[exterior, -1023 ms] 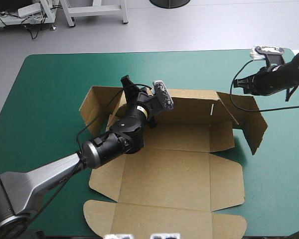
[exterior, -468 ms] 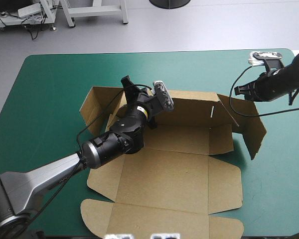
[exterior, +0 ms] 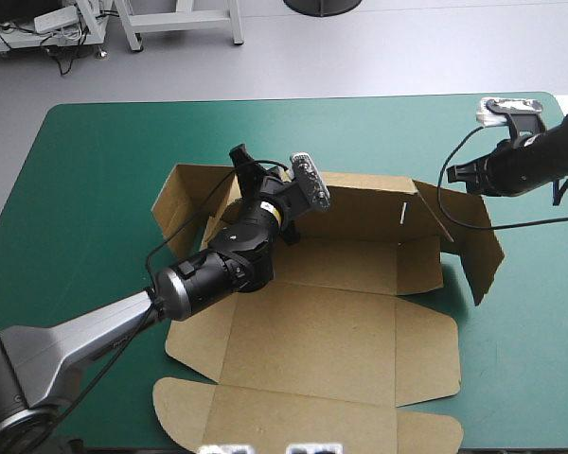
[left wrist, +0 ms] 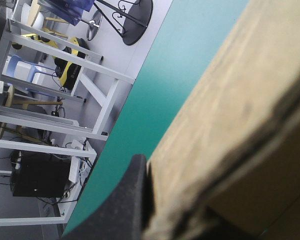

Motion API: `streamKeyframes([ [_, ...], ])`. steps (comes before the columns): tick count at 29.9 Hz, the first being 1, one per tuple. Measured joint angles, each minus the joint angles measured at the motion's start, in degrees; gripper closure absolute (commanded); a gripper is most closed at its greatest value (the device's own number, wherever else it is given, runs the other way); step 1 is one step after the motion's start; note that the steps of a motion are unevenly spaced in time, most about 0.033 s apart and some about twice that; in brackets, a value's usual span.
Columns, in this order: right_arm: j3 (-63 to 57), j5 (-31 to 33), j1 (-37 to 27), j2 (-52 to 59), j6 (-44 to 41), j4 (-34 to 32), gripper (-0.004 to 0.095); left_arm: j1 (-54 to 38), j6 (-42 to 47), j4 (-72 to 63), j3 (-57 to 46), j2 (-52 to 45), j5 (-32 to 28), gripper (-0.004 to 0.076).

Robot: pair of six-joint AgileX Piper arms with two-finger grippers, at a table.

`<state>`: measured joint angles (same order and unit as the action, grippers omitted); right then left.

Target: Fold the box

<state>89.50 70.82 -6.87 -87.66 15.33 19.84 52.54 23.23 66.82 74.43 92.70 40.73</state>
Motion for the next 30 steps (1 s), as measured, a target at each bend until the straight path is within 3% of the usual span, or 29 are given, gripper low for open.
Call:
streamKeyframes([
  [17, -18.5, -0.86, 0.0, 8.06, 5.02, 2.37, 0.0926, -0.02, 0.42, -0.18, -0.06, 0.05, -0.57, 0.0734],
  [25, -23.15, -9.95, 0.0, 8.53, 18.77, 14.84, 0.0926, -0.07, 0.42, -0.18, -0.06, 0.05, -0.57, 0.0734],
  [30, -23.35, -12.19, 0.0, 8.53, 27.5, 17.41, 0.0924, -0.07, -2.6, -0.36, -0.06, 0.05, -0.92, 0.0734],
])
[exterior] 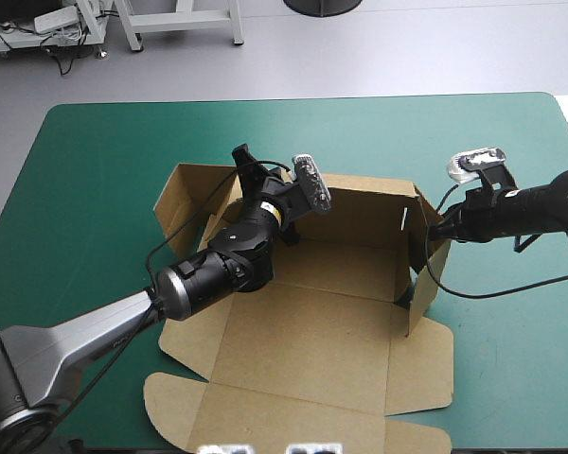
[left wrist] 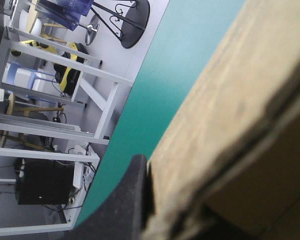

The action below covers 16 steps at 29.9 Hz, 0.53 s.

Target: Fold the box

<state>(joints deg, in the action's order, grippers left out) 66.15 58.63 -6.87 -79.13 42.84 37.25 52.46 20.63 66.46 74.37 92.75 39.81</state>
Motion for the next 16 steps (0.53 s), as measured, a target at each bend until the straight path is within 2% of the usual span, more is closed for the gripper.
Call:
streamKeyframes([
  [5, 0.01, -0.26, 0.0, 0.0, 2.39, -1.68, 0.0877, -0.02, -6.85, -0.83, 0.0, 0.0, -1.09, 0.0734],
  [10, 0.01, -0.05, 0.0, 0.0, 2.65, -5.02, 0.0745, -0.02, -13.35, -1.12, 0.0, 0.39, -1.43, 0.0734],
  [16, -0.06, 2.23, 0.0, 0.0, 2.65, -6.63, 0.0619, -0.02, -16.02, 0.61, 0.11, 1.76, -1.31, 0.0734],
])
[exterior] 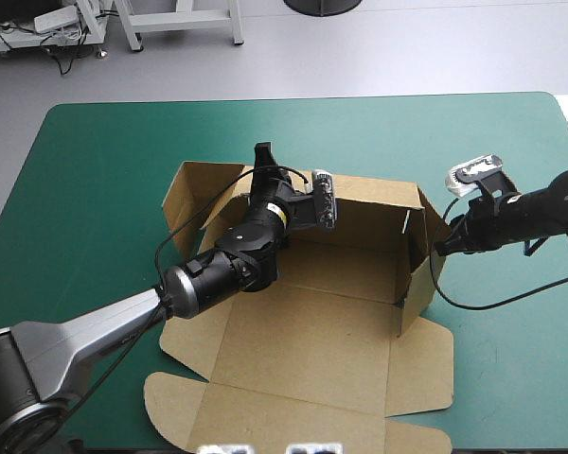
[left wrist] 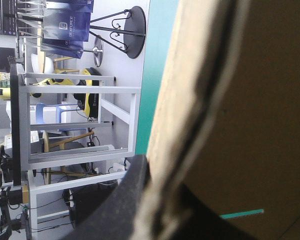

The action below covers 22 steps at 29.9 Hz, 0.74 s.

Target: Fold the box

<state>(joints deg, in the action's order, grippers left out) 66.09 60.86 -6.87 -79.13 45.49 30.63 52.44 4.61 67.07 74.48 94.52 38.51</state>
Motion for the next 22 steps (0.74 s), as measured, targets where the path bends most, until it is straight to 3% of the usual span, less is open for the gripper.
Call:
streamKeyframes([
  [4, -1.7, 0.9, 0.0, 0.0, 0.14, -1.23, 0.0565, 0.0, -0.27, 0.78, 0.15, 0.55, 0.12, 0.0734],
  [22, -5.64, 5.65, 0.0, 0.0, 2.46, 1.9, 0.0556, 0.0, -0.62, 0.91, 0.22, 0.62, 0.24, 0.0734],
])
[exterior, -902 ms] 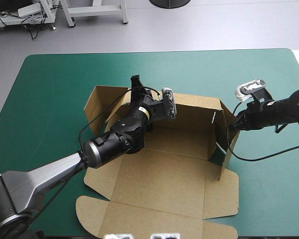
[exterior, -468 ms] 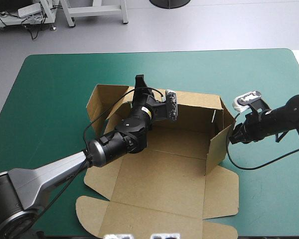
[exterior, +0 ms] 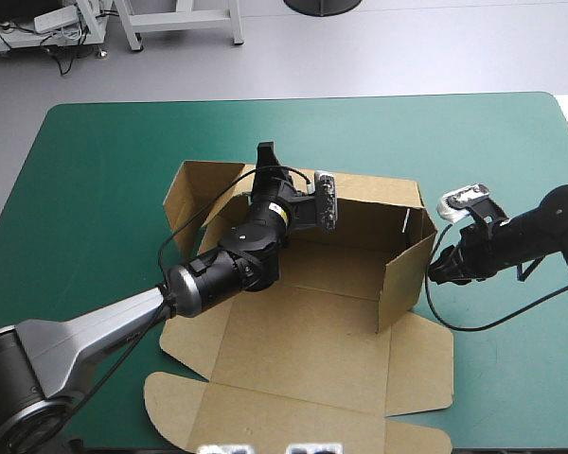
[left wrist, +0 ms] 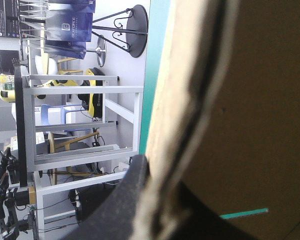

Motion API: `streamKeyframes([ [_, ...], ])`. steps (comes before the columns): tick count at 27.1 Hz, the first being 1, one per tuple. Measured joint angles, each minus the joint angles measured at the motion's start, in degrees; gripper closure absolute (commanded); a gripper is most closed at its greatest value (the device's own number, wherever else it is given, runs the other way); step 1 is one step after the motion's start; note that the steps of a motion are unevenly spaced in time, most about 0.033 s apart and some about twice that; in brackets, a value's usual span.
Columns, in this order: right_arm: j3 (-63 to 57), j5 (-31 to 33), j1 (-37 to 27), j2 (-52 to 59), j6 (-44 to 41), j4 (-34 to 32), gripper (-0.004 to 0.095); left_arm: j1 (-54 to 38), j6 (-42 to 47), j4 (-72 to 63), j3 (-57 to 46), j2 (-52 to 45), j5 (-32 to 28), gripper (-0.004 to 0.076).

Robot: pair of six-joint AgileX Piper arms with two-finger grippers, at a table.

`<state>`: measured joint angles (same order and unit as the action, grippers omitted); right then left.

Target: Fold the box

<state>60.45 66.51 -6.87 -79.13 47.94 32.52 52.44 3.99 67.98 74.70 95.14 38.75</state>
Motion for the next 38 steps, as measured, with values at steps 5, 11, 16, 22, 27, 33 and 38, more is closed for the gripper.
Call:
streamKeyframes([
  [5, -0.01, 2.2, 0.0, 0.0, 2.24, 3.2, 0.0472, 0.0, -0.05, 0.11, 0.0, 0.12, 0.0, 0.0734],
  [11, -0.01, 2.36, 0.0, 0.0, 4.46, 4.77, 0.047, 0.0, -0.05, 0.11, 0.07, 0.29, 0.06, 0.0734],
  [16, -0.01, 2.02, 0.0, 0.0, 9.58, 9.3, 0.046, 0.0, -0.11, 0.16, 0.18, 0.47, 0.1, 0.0734],
  [22, -0.06, -1.13, 0.0, 0.0, 12.68, 12.53, 0.0457, 0.0, -2.3, 0.23, 0.18, 0.58, 0.1, 0.0734],
  [27, -0.07, -5.82, 0.0, 0.0, 12.9, 12.56, 0.0457, -0.06, -2.46, 0.6, 0.18, 0.64, 0.04, 0.0734],
  [33, -0.13, -7.94, 0.0, -0.05, 13.6, 15.64, 0.0456, -0.11, -2.46, 0.71, 0.18, 0.64, -0.48, 0.0734],
  [38, -0.13, -8.85, 0.0, -1.78, 14.17, 19.9, 0.0456, -0.51, -2.11, 0.91, 0.18, 0.64, -1.37, 0.0734],
])
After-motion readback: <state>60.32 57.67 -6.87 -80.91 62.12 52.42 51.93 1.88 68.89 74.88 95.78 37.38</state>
